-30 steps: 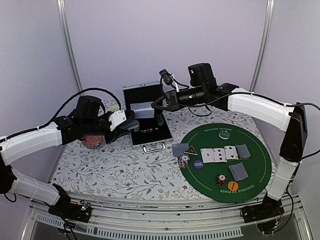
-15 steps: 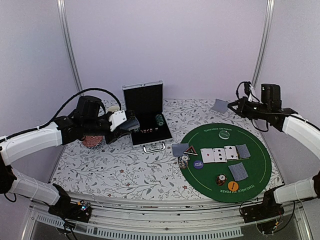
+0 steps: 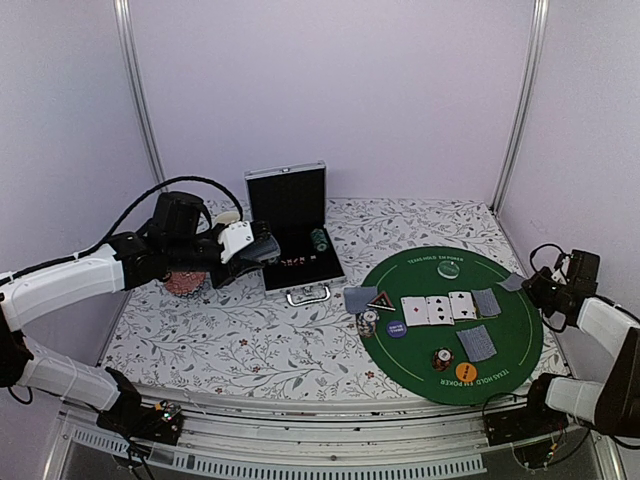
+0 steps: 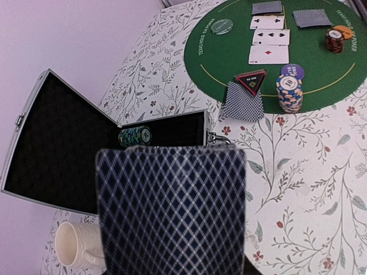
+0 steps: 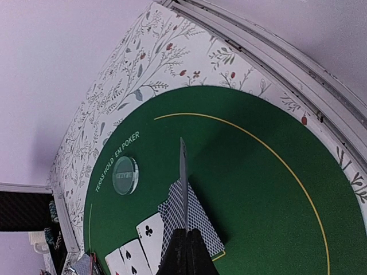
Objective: Distribute texas hold em gaming equipment
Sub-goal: Place the poker card in the community card area.
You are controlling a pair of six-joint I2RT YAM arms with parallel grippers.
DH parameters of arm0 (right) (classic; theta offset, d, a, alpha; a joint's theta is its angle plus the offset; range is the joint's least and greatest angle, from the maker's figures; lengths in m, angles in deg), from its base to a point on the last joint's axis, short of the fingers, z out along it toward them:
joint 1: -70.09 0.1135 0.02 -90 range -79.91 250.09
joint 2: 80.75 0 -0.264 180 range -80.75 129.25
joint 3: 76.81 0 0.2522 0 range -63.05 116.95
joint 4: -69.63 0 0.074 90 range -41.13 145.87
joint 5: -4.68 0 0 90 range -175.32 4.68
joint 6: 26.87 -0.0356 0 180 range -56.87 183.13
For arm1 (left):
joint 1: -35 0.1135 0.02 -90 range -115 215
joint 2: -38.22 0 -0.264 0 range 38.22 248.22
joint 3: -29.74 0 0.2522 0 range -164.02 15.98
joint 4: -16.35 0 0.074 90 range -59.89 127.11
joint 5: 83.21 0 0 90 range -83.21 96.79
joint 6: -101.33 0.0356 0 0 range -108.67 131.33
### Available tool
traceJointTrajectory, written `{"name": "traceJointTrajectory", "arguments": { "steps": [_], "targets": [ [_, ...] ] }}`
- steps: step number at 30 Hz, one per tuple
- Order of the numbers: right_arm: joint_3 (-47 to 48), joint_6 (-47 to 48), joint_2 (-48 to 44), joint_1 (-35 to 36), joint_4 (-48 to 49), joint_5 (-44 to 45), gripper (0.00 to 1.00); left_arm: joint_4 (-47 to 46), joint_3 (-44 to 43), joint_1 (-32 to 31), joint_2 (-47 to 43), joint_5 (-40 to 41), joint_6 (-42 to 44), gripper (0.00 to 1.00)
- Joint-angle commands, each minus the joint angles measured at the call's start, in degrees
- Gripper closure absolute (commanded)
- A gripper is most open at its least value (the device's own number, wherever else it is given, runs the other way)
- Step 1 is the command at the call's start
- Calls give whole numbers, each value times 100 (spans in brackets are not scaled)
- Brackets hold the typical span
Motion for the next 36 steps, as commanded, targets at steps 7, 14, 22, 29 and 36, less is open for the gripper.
{"name": "traceJointTrajectory", "arguments": {
  "steps": [7,14,22,29,36],
  "targets": [
    [-452,-43,774,-162,1011,-7,99,-75,-84,-64,-47,-41,31,74],
    [-456,132,1064,-335,1021,-93,99,-69,-77,-66,-47,-45,40,74],
    [-537,218,1322,-363,1126,-137,98,-60,-77,-66,-47,-54,40,74],
    [-562,227,1530,-369,1185,-110,98,-51,-77,-75,-47,-46,48,74],
    [-593,118,1562,-370,1132,-20,82,-50,-77,-75,-47,-54,49,74]
  ]
}}
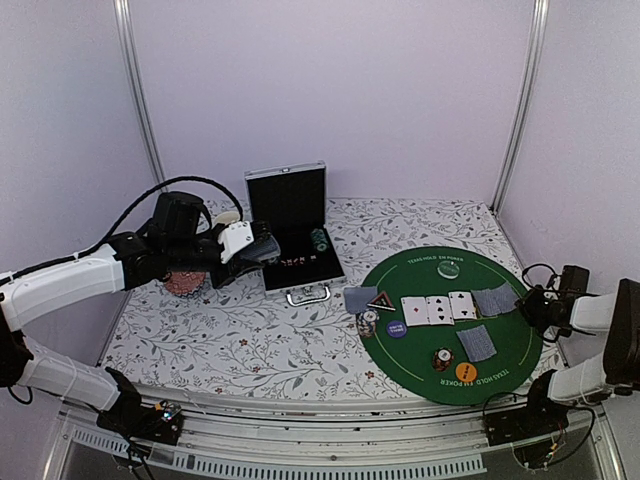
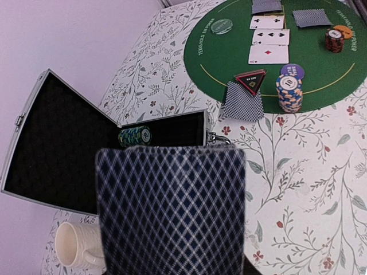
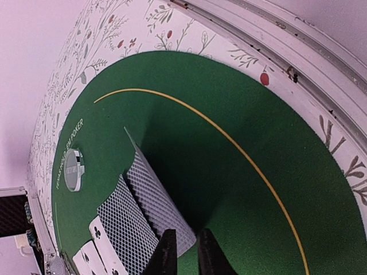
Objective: Distribute texas hold em gaming equipment
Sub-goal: Place the poker card in the community card area, then place the face-down deck piles at the center of the board.
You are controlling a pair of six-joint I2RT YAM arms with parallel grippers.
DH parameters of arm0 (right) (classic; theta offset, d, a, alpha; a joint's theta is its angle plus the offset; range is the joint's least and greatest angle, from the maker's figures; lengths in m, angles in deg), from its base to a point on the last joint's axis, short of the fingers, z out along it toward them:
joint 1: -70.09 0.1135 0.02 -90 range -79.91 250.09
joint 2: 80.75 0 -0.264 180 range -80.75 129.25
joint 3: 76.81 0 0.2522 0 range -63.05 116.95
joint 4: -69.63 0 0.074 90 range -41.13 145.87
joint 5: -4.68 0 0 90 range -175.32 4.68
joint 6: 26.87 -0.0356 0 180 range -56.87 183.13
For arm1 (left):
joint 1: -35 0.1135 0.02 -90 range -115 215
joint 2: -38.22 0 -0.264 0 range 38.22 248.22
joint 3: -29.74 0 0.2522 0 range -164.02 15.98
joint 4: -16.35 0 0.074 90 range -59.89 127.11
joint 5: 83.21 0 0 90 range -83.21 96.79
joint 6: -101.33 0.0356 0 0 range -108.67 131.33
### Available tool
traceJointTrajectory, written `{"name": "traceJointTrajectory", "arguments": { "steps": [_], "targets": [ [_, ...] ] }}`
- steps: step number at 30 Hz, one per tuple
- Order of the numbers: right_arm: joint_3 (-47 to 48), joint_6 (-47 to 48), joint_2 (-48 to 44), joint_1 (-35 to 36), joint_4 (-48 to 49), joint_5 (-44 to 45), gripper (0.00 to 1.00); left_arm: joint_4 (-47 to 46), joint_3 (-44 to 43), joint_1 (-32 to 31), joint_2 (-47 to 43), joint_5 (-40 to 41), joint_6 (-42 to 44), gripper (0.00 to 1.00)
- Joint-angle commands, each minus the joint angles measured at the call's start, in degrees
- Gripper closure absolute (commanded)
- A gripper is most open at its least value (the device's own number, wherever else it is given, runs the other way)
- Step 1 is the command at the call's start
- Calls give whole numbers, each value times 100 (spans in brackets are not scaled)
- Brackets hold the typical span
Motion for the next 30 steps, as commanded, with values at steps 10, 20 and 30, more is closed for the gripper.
{"name": "traceJointTrajectory", "arguments": {
  "steps": [10,20,30],
  "targets": [
    [15,-121,-238,-29,-123,223,69,-8,-79,-73,-8,-102,42,74],
    [192,-48,-825,-28,-357,220,51,287,-124,-539,246,-692,210,73],
    [651,385,-803,-32,-610,-283,42,498,21,-1462,1198,-1824,652,68]
  ]
}}
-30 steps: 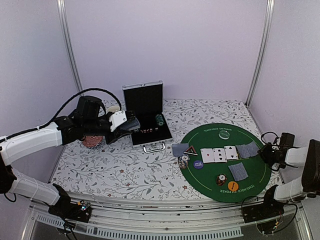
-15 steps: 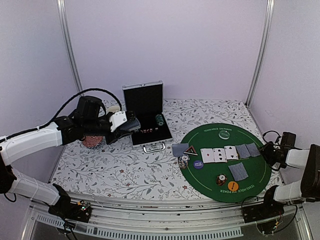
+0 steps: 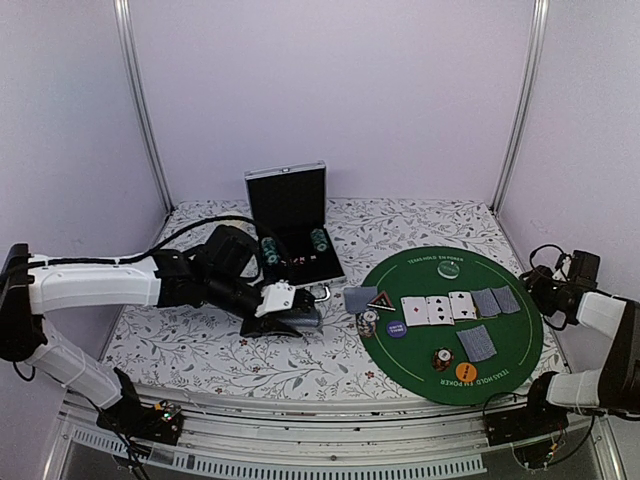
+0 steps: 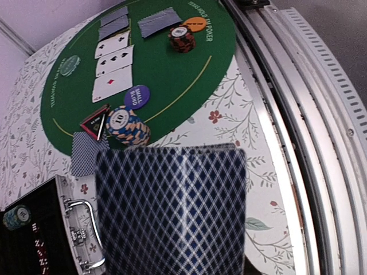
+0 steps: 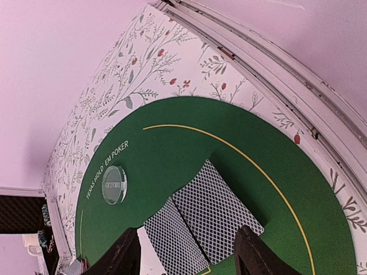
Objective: Distribute texas hold em gaming equipment
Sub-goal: Place the face-down deck piles at the center of the board.
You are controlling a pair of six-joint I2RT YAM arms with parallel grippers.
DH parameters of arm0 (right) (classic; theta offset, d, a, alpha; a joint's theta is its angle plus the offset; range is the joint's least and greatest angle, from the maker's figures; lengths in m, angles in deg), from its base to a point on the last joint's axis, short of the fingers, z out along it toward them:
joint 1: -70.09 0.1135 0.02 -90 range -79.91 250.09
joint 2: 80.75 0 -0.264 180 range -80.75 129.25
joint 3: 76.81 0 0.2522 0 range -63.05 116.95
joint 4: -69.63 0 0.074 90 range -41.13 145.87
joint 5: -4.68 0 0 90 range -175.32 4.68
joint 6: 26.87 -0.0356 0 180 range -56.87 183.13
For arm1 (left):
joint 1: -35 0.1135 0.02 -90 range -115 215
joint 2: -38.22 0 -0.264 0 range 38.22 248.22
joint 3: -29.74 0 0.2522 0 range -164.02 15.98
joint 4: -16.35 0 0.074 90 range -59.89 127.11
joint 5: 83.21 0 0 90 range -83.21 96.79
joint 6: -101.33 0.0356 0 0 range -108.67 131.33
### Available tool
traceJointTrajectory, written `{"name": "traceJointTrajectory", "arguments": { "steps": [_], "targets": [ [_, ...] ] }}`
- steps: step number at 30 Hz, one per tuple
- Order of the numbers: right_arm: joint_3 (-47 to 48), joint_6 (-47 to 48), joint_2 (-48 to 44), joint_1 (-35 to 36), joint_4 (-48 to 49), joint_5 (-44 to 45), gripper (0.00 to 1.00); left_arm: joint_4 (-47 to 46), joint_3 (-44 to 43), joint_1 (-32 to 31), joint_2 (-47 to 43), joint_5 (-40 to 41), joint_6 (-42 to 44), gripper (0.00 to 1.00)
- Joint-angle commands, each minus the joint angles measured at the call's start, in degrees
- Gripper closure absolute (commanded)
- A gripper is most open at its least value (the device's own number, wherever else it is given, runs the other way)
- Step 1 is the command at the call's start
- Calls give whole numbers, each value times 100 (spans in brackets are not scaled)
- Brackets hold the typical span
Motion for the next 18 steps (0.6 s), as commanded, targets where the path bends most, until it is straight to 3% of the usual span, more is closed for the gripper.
{"name": "traceJointTrajectory", "arguments": {
  "steps": [1,8,18],
  "targets": [
    [228,292,-81,-12,-203,-222,42,116,42,-103,384,-549,209,68],
    [329,585,-240,-16,-454,-316,41,352,-168,-212,1365,-545,163,67],
    [485,772,-258,-17,-617,-393,41,520,-374,-560,2193,386,200,66]
  ]
}}
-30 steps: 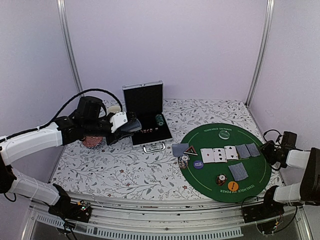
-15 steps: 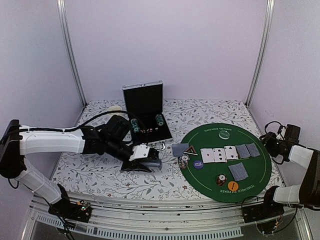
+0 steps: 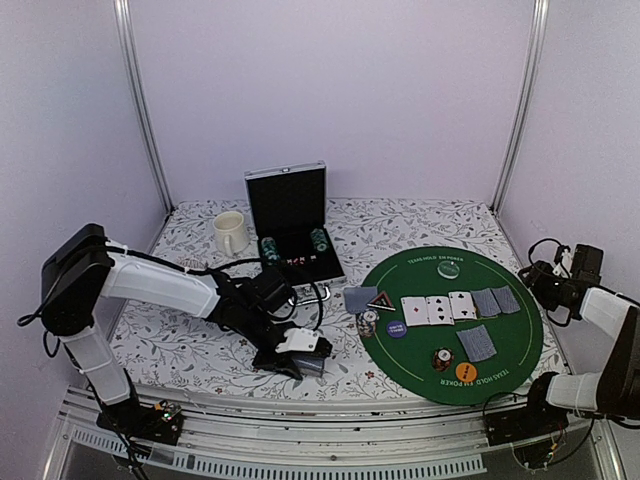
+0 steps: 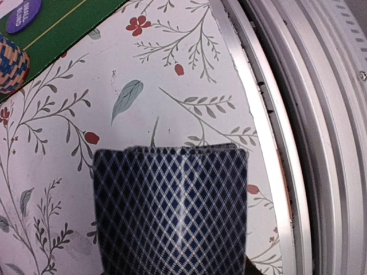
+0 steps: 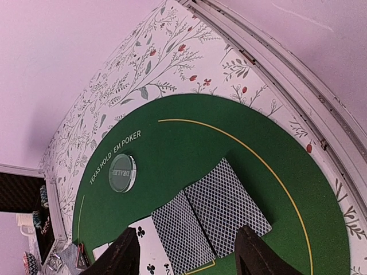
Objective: Distribute texas hold em gaming equipment
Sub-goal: Place the face-down deck piles at the center of the board.
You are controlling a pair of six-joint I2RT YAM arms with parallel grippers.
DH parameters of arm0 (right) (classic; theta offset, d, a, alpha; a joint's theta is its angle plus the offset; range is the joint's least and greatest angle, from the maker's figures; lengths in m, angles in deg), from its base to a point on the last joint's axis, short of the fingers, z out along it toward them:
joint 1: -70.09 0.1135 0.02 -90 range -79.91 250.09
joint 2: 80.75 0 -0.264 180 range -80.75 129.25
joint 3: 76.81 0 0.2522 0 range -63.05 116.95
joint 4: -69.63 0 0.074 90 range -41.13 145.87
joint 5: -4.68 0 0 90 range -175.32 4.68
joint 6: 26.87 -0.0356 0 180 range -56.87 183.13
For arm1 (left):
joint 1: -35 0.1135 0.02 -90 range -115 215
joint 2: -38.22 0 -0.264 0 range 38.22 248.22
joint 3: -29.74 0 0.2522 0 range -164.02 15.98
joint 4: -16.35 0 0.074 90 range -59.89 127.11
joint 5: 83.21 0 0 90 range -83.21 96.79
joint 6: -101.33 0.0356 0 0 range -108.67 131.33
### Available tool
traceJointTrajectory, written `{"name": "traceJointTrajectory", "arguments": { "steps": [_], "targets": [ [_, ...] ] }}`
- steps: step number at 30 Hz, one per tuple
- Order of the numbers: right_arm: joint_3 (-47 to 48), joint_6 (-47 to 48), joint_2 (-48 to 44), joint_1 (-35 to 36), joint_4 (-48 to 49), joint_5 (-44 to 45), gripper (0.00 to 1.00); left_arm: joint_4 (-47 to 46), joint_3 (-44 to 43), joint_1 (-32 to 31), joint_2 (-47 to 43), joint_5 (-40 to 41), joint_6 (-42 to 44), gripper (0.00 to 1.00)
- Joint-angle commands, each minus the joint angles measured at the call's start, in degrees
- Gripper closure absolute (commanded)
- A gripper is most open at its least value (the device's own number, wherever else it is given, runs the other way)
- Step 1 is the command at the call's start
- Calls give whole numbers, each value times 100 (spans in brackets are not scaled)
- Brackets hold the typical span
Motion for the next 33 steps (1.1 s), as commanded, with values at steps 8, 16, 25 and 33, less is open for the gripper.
{"name": "traceJointTrajectory", "arguments": {
  "steps": [8,16,25,33],
  "targets": [
    [177,138,-87,-10,-123,-153,41,238,-391,-168,465,866,4,49],
    [204,143,-72,-11,-136,-183,39,388,-339,-162,451,651,138,26],
    [305,201,-103,-12,-216,-275,7,381,-350,-157,174,763,62,2],
    [446,416,-370,-12,-222,-480,1,668,-301,-163,-713,301,26,2]
  ]
}}
